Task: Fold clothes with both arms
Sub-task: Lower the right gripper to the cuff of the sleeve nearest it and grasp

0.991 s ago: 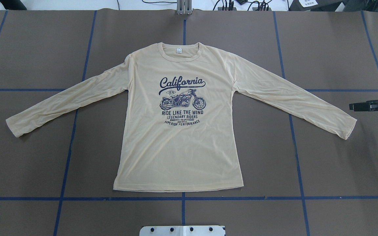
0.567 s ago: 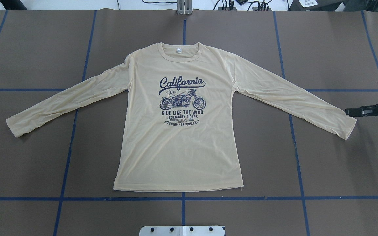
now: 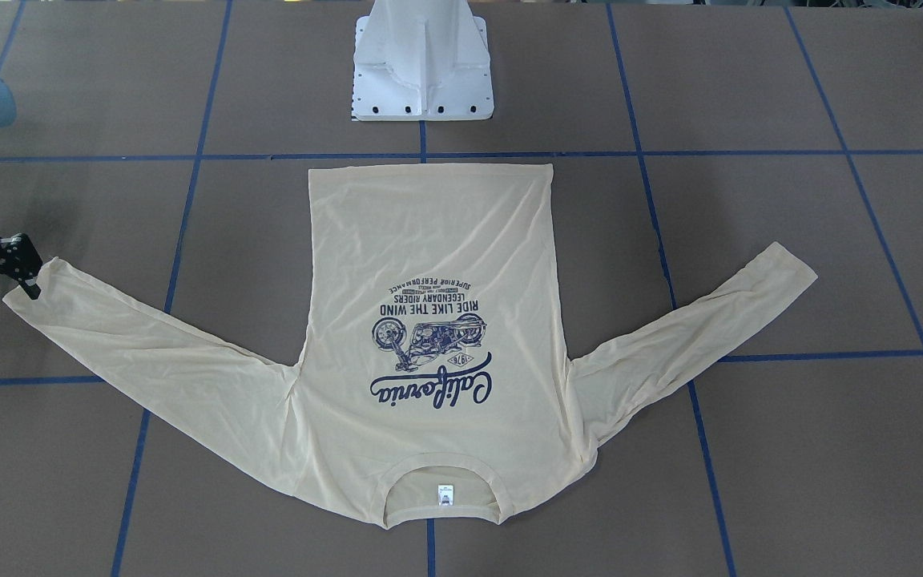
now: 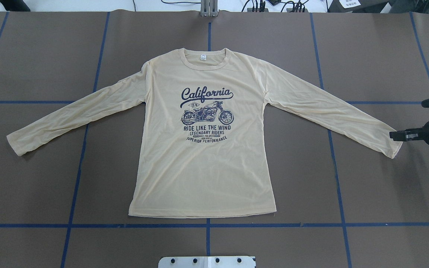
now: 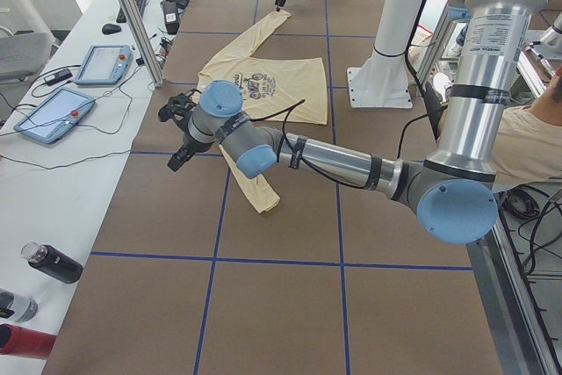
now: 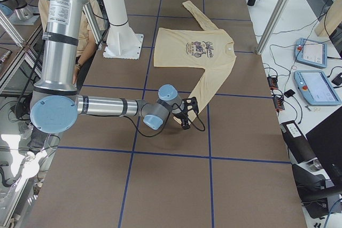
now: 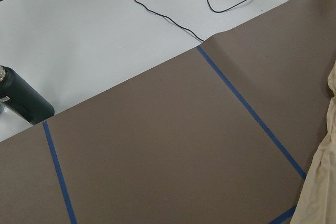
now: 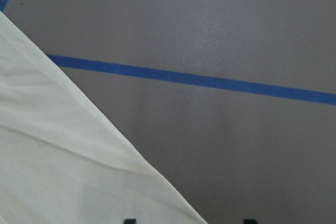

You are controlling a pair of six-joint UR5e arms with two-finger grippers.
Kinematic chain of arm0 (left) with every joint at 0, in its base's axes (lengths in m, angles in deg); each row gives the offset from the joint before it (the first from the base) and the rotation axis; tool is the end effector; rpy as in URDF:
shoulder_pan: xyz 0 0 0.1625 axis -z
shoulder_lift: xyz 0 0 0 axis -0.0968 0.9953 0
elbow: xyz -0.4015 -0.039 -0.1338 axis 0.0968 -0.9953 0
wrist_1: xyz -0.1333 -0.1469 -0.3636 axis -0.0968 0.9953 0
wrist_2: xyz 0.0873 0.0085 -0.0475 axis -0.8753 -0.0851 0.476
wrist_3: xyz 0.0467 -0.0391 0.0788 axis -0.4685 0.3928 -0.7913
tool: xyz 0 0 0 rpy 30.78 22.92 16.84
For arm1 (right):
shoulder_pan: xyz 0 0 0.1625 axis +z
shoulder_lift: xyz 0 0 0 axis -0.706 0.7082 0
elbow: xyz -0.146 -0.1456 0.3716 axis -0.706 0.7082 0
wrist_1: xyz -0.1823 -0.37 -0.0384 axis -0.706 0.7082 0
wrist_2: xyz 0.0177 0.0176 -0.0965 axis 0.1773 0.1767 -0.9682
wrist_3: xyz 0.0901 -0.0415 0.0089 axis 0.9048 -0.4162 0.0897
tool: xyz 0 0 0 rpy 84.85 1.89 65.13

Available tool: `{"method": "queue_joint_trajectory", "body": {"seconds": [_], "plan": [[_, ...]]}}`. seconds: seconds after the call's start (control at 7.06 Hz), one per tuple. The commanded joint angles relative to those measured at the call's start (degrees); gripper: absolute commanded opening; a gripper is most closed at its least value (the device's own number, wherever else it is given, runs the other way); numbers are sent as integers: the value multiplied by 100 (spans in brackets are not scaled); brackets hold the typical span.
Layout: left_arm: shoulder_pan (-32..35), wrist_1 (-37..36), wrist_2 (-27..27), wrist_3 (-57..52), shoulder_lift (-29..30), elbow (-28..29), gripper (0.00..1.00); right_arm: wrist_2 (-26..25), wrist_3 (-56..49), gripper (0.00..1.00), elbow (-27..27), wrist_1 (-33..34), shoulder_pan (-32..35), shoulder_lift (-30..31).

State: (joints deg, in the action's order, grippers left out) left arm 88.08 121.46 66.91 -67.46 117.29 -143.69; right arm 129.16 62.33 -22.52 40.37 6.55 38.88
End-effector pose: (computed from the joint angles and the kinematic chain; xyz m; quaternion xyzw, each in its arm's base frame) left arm 0.0068 -0.5734 0.4643 0.3462 0.3770 0.1246 0.8500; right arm -0.2001 -0.4155 0.6441 0.1959 -0.3772 0.0018 0.9052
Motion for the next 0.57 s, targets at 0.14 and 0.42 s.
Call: {"method": "queue_joint_trajectory", "body": {"seconds": [0.14, 0.42], "plan": [[0, 0, 0, -9, -15, 1, 100, -67, 7, 64, 18, -12, -74, 104], [0, 0, 0, -18, -15, 10, 100, -84, 7, 55, 26, -12, -136, 104]]}}
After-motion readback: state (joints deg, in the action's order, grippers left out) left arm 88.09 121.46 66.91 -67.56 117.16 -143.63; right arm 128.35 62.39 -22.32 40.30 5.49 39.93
